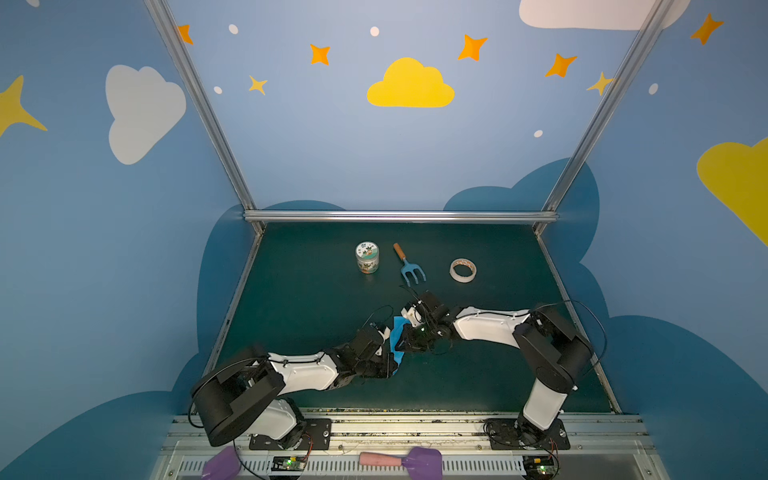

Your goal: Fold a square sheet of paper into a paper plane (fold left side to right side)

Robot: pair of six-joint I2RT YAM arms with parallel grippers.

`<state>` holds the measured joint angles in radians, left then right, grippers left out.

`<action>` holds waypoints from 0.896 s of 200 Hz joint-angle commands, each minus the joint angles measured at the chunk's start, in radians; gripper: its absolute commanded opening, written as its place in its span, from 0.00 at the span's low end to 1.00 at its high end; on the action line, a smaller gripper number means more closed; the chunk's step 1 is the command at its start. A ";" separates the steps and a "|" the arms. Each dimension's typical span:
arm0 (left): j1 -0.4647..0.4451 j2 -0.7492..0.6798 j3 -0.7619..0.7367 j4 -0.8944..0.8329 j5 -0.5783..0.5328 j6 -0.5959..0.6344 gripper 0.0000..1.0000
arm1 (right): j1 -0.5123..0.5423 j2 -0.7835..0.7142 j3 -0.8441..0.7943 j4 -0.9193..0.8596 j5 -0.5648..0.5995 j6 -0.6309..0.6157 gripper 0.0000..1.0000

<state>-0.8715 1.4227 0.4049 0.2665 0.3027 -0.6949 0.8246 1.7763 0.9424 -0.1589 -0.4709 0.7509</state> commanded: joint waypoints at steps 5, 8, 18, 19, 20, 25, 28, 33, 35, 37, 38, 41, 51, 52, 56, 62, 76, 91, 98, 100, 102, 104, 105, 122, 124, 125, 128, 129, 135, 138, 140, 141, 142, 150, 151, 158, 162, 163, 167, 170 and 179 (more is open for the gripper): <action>-0.011 0.033 0.015 -0.007 0.004 0.028 0.03 | -0.011 -0.026 0.015 -0.038 0.014 -0.014 0.20; -0.010 0.036 0.014 -0.005 0.004 0.028 0.03 | -0.012 -0.023 0.016 -0.037 0.014 -0.015 0.19; -0.011 0.045 0.012 0.003 0.005 0.027 0.03 | -0.012 -0.013 0.016 -0.037 0.014 -0.016 0.17; -0.011 0.046 0.011 0.003 0.005 0.028 0.03 | -0.013 -0.012 0.016 -0.036 0.014 -0.016 0.17; -0.011 0.046 0.011 0.004 0.005 0.028 0.03 | -0.014 -0.011 0.016 -0.036 0.015 -0.016 0.17; -0.012 0.050 0.011 0.008 0.005 0.027 0.03 | -0.014 -0.006 0.014 -0.034 0.013 -0.017 0.15; -0.012 0.051 0.011 0.009 0.005 0.025 0.03 | -0.016 -0.003 0.013 -0.031 0.012 -0.015 0.15; -0.012 0.053 0.010 0.011 0.003 0.023 0.03 | -0.015 0.002 0.010 -0.027 0.012 -0.015 0.13; -0.012 0.053 0.010 0.012 0.003 0.024 0.03 | -0.015 0.004 0.009 -0.026 0.012 -0.013 0.12; -0.012 0.053 0.010 0.013 0.002 0.024 0.03 | -0.015 0.005 0.008 -0.023 0.012 -0.013 0.12; -0.012 0.053 0.010 0.013 0.002 0.024 0.03 | -0.015 0.006 0.007 -0.023 0.012 -0.012 0.11; -0.012 0.052 0.009 0.011 0.000 0.023 0.03 | -0.015 0.009 0.004 -0.019 0.013 -0.012 0.11; -0.011 0.047 0.009 0.007 -0.009 0.023 0.03 | -0.016 0.009 -0.010 -0.006 0.008 -0.005 0.09; -0.012 0.047 0.009 0.007 -0.009 0.022 0.03 | -0.016 0.009 -0.012 -0.005 0.009 -0.004 0.09; -0.012 0.047 0.009 0.006 -0.010 0.022 0.03 | -0.017 0.008 -0.018 0.000 0.008 -0.002 0.09; -0.012 0.043 0.009 0.003 -0.012 0.024 0.03 | -0.017 0.004 -0.024 0.005 0.008 0.000 0.09; -0.012 0.041 0.014 -0.001 -0.013 0.027 0.03 | -0.017 -0.004 -0.032 0.005 0.012 0.001 0.08; -0.012 0.044 0.018 -0.006 -0.012 0.030 0.04 | -0.016 -0.013 -0.045 0.005 0.015 -0.001 0.09; -0.012 0.045 0.017 -0.006 -0.011 0.031 0.03 | -0.016 -0.019 -0.056 0.008 0.018 -0.001 0.08; -0.012 0.045 0.018 -0.006 -0.011 0.031 0.03 | -0.017 -0.021 -0.060 0.008 0.018 -0.001 0.08; -0.012 0.045 0.017 -0.006 -0.011 0.030 0.03 | -0.017 -0.023 -0.063 0.012 0.018 -0.001 0.08; -0.011 0.045 0.017 -0.006 -0.013 0.029 0.03 | -0.018 -0.025 -0.068 0.012 0.019 -0.001 0.08; -0.012 0.045 0.017 -0.006 -0.012 0.029 0.03 | -0.017 -0.025 -0.069 0.015 0.020 0.000 0.08; -0.012 0.045 0.015 -0.003 -0.014 0.026 0.03 | -0.020 -0.032 -0.105 0.042 0.026 0.006 0.08; -0.011 0.044 0.015 -0.003 -0.013 0.025 0.03 | -0.019 -0.031 -0.108 0.043 0.026 0.007 0.08; -0.012 0.045 0.015 -0.003 -0.013 0.025 0.03 | -0.019 -0.031 -0.109 0.045 0.026 0.006 0.08; -0.012 0.044 0.017 -0.003 -0.013 0.024 0.03 | -0.021 -0.028 -0.112 0.048 0.026 0.005 0.08; -0.012 0.044 0.017 -0.003 -0.014 0.023 0.03 | -0.021 -0.028 -0.113 0.048 0.027 0.005 0.08; -0.011 0.042 0.018 -0.004 -0.012 0.023 0.03 | -0.022 -0.022 -0.117 0.051 0.028 0.004 0.07; -0.011 0.040 0.020 -0.005 -0.012 0.024 0.03 | -0.022 -0.019 -0.120 0.054 0.029 0.004 0.07; -0.012 0.038 0.021 -0.007 -0.011 0.024 0.03 | -0.022 -0.018 -0.121 0.056 0.030 0.004 0.07; -0.012 0.037 0.023 -0.009 -0.012 0.024 0.03 | -0.023 -0.016 -0.121 0.057 0.031 0.002 0.07; -0.011 0.037 0.024 -0.012 -0.011 0.024 0.03 | -0.023 -0.016 -0.121 0.057 0.032 0.002 0.07; -0.011 0.024 0.031 -0.026 -0.014 0.023 0.04 | -0.023 -0.010 -0.128 0.063 0.035 0.002 0.06; -0.012 0.022 0.031 -0.027 -0.014 0.024 0.04 | -0.023 -0.009 -0.131 0.065 0.036 0.003 0.06; -0.011 0.006 0.038 -0.043 -0.015 0.024 0.07 | -0.026 -0.005 -0.136 0.070 0.035 0.004 0.06; -0.009 -0.006 0.042 -0.054 -0.017 0.025 0.11 | -0.026 -0.003 -0.138 0.071 0.035 0.004 0.06; -0.008 -0.009 0.043 -0.056 -0.018 0.025 0.11 | -0.026 -0.003 -0.139 0.071 0.035 0.004 0.06; -0.007 -0.025 0.048 -0.067 -0.020 0.026 0.16 | -0.028 -0.003 -0.140 0.073 0.035 0.004 0.06; -0.005 -0.037 0.050 -0.075 -0.022 0.026 0.21 | -0.027 -0.002 -0.142 0.074 0.035 0.004 0.05; 0.001 -0.079 0.060 -0.099 -0.029 0.026 0.30 | -0.028 -0.002 -0.146 0.075 0.035 0.004 0.05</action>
<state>-0.8787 1.4296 0.4316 0.2527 0.3012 -0.6834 0.8009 1.7588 0.8341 -0.0635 -0.4778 0.7547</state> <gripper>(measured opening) 0.196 0.057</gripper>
